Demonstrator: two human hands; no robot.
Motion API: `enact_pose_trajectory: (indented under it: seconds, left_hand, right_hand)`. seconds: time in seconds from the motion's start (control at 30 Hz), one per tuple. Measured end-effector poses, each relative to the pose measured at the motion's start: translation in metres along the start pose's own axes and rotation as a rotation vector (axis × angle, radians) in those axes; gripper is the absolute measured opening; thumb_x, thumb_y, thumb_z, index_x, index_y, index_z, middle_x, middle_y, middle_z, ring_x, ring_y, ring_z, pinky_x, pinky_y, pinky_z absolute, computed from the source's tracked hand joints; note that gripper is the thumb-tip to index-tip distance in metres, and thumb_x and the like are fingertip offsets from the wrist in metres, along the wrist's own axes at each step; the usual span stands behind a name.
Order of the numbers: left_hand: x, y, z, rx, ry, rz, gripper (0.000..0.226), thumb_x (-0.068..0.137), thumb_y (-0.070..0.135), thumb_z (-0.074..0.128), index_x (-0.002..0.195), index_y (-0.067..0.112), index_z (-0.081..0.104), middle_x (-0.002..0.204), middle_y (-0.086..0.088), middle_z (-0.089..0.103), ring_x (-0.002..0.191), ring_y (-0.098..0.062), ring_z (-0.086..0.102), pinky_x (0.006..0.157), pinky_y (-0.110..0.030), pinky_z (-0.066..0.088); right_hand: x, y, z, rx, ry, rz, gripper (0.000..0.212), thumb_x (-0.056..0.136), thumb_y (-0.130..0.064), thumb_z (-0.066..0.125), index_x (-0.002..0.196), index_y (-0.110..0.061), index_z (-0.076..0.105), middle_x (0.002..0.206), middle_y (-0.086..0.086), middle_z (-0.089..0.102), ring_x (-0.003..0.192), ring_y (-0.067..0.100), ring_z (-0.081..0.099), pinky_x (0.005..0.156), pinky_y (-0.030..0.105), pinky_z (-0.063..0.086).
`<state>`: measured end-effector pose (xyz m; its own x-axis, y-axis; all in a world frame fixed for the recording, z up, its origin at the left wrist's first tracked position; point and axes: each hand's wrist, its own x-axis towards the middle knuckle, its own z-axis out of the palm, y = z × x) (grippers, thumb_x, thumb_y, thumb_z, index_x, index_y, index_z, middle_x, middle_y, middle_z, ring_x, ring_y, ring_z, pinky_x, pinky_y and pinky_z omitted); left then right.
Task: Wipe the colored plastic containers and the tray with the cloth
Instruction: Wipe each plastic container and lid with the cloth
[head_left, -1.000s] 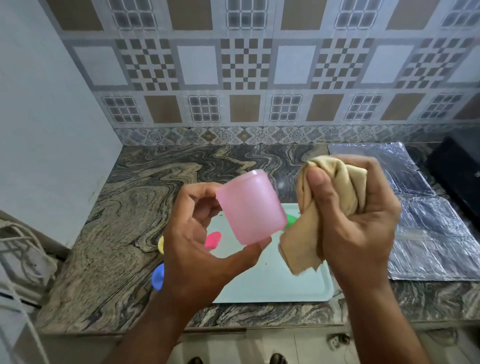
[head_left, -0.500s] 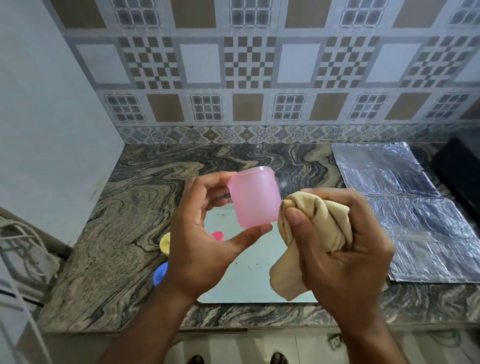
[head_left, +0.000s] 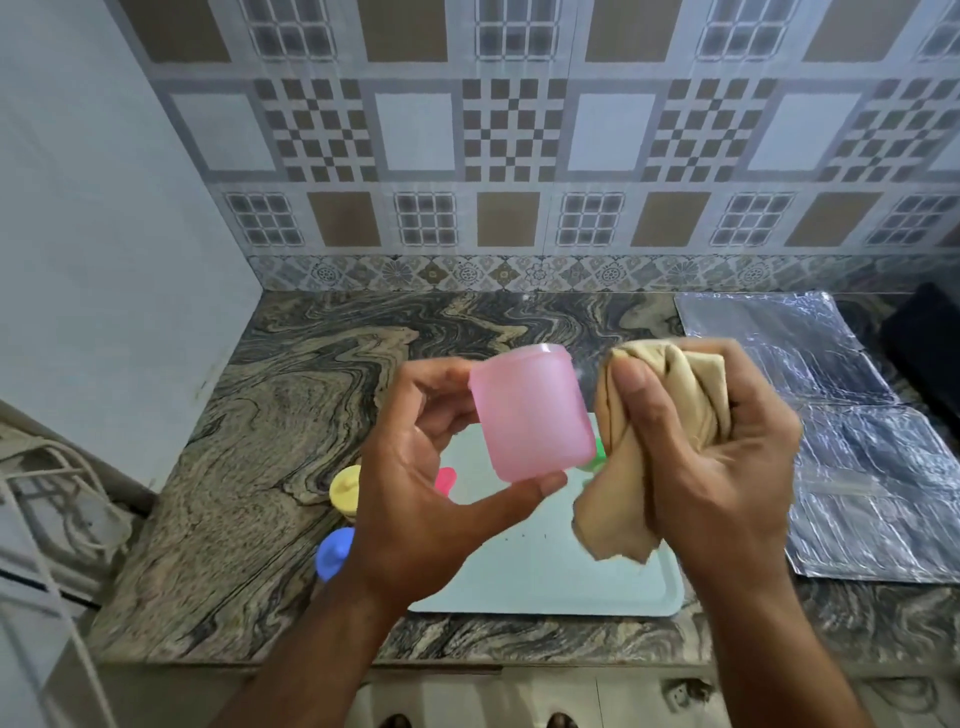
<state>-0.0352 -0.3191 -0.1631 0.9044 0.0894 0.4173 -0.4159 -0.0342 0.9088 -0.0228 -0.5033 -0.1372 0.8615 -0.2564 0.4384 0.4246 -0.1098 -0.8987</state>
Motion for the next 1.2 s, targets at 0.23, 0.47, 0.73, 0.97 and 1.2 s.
enact_pose_trajectory:
  seconds: [0.23,0.47,0.73,0.97,1.2]
  left_hand:
    - [0.006,-0.004,0.002,-0.117,-0.059,-0.013,0.080,0.071,-0.003,0.091,0.133,0.026,0.049,0.142,0.004,0.059,0.131,-0.033,0.063,0.105,-0.057,0.054]
    - [0.018,-0.003,-0.008,0.236,-0.067,0.121,0.080,0.068,0.022,0.099,0.135,0.030,0.057,0.135,-0.003,0.060,0.123,-0.031,0.064,0.103,-0.055,0.054]
    - [0.014,-0.001,-0.008,0.156,-0.105,0.095,0.076,0.063,0.017,0.099,0.125,0.037,0.060,0.125,0.003,0.070,0.116,-0.026,0.069,0.095,-0.048,0.057]
    - [0.011,-0.008,-0.003,-0.110,-0.070,-0.125,0.077,0.068,0.013,0.091,0.132,0.030,0.052,0.135,0.001,0.069,0.118,-0.019,0.071,0.098,-0.040,0.056]
    - [0.008,0.000,0.003,-0.414,-0.106,-0.409,0.082,0.069,0.033,0.095,0.136,0.016,0.050,0.115,-0.012,0.077,0.090,-0.018,0.074,0.071,-0.020,0.057]
  right_hand:
    - [-0.038,0.003,0.013,0.088,0.051,0.011,0.016,0.090,-0.031,0.077,0.098,-0.019,0.069,0.087,-0.013,0.077,0.075,0.001,0.070,0.072,0.015,0.055]
    - [-0.031,0.009,0.004,-0.061,-0.012,-0.132,0.015,0.095,-0.024,0.079,0.104,-0.018,0.069,0.094,-0.005,0.077,0.079,0.008,0.074,0.072,0.020,0.055]
    - [0.006,0.001,0.009,-0.051,-0.011,-0.115,0.019,0.095,-0.023,0.080,0.098,-0.008,0.069,0.085,-0.005,0.074,0.071,0.002,0.067,0.067,0.018,0.053]
    - [-0.002,0.007,0.008,0.080,-0.030,-0.024,0.014,0.092,-0.028,0.076,0.097,-0.018,0.067,0.081,-0.013,0.072,0.070,0.001,0.064,0.068,0.018,0.052]
    - [-0.024,0.008,0.021,0.023,-0.090,-0.109,0.015,0.092,-0.026,0.076,0.101,-0.020,0.067,0.088,-0.014,0.075,0.073,0.000,0.070,0.070,0.013,0.053]
